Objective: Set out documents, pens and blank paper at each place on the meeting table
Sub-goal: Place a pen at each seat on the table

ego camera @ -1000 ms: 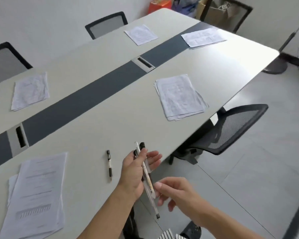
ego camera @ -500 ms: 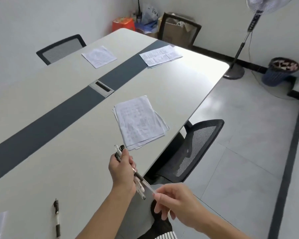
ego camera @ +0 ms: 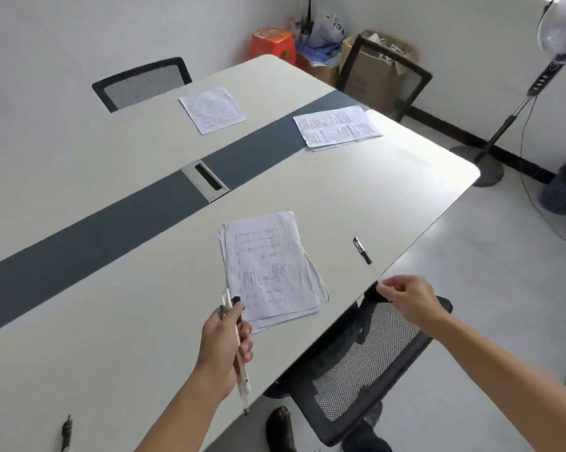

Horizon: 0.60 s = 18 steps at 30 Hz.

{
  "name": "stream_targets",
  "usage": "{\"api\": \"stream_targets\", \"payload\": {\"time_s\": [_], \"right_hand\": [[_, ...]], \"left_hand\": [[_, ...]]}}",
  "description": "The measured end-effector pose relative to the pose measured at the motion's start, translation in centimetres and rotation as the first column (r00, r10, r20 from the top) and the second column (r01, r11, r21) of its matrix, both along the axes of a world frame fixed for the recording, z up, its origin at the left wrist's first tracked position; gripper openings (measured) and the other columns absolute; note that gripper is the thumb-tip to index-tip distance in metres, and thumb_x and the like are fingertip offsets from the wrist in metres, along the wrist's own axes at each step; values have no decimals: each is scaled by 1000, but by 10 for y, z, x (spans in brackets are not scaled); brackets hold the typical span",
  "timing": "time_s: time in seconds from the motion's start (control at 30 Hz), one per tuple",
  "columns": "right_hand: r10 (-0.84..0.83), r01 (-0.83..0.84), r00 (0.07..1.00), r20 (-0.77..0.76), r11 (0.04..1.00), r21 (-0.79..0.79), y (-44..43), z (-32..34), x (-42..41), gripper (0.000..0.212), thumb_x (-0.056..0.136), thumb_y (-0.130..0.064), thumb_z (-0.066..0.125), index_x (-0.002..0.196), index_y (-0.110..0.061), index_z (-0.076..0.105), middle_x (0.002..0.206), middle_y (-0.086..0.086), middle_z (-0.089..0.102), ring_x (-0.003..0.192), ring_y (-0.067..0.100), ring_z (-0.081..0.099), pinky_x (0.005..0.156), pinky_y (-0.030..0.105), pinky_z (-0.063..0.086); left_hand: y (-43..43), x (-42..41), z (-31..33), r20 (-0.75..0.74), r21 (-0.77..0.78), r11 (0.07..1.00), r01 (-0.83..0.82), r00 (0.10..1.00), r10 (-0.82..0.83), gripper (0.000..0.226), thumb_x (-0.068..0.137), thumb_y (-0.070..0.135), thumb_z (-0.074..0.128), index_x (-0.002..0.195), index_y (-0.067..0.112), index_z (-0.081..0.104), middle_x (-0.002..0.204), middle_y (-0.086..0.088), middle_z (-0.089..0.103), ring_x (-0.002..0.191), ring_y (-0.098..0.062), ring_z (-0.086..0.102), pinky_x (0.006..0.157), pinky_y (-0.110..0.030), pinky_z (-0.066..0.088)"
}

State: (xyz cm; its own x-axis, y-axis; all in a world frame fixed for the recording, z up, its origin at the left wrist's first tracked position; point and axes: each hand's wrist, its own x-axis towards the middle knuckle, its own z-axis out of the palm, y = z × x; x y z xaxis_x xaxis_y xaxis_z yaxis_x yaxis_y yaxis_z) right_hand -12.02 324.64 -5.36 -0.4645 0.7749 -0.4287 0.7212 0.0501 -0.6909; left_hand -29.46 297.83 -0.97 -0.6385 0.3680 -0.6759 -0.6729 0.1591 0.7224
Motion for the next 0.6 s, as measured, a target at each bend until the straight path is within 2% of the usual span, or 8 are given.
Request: {"api": "stream_targets", "payload": {"time_s": [0.03, 0.1, 0.17, 0.33, 0.47, 0.6], "right_hand": [[13, -13, 999, 30, 1000, 21, 20, -12, -11, 14, 88, -23, 70, 92, -10, 73, 67, 4, 60, 51, 16, 50, 46, 25, 42], [47, -55, 991, 122, 997, 62, 58, -38, -34, 18, 87, -25, 69, 98, -10, 71, 82, 7, 69, 72, 23, 62, 65, 33, 52], [91, -116, 971, 222, 988, 105, 90, -64, -57, 22, 88, -26, 66, 104, -12, 69, 99, 11, 72, 92, 29, 65, 81, 36, 51], [272, -330, 900, 341, 936, 123, 142, -102, -100, 28, 92, -23, 57, 117, -9, 60, 112, 17, 66, 106, 35, 59, 84, 35, 44], [386, -454, 825, 413, 888, 77, 168, -119, -110, 29, 86, -21, 54, 111, -8, 58, 99, 15, 60, 100, 35, 58, 79, 36, 46], [458, -537, 778, 430, 840, 77, 178, -115, -113, 32, 88, -28, 58, 112, -8, 55, 108, 17, 63, 101, 35, 59, 77, 35, 44]], "left_hand": [[3, 2, -2, 26, -10, 1000, -4, 1000, 4, 14, 97, 17, 46, 85, 14, 42, 56, -3, 43, 37, -13, 31, 40, -21, 25], [9, 7, -5, 51, -15, 999, -33, 998, 34, 9, 96, 10, 42, 87, 12, 42, 59, -7, 48, 39, -15, 33, 41, -22, 26], [17, 14, -5, 43, -19, 998, -62, 997, 63, 8, 96, 7, 41, 95, 8, 48, 63, -10, 52, 41, -16, 35, 41, -23, 28], [52, 39, -2, -18, -64, 979, -191, 982, 190, 20, 99, 10, 43, 111, 0, 56, 71, -15, 61, 47, -18, 44, 42, -28, 39], [85, 60, 1, -25, -73, 956, -285, 958, 284, 22, 99, 11, 44, 114, 0, 56, 76, -16, 67, 52, -20, 53, 44, -27, 43], [109, 75, 10, -38, -8, 945, -327, 944, 326, 21, 99, 7, 44, 113, -1, 56, 88, -21, 72, 70, -29, 68, 61, -36, 54]]}}
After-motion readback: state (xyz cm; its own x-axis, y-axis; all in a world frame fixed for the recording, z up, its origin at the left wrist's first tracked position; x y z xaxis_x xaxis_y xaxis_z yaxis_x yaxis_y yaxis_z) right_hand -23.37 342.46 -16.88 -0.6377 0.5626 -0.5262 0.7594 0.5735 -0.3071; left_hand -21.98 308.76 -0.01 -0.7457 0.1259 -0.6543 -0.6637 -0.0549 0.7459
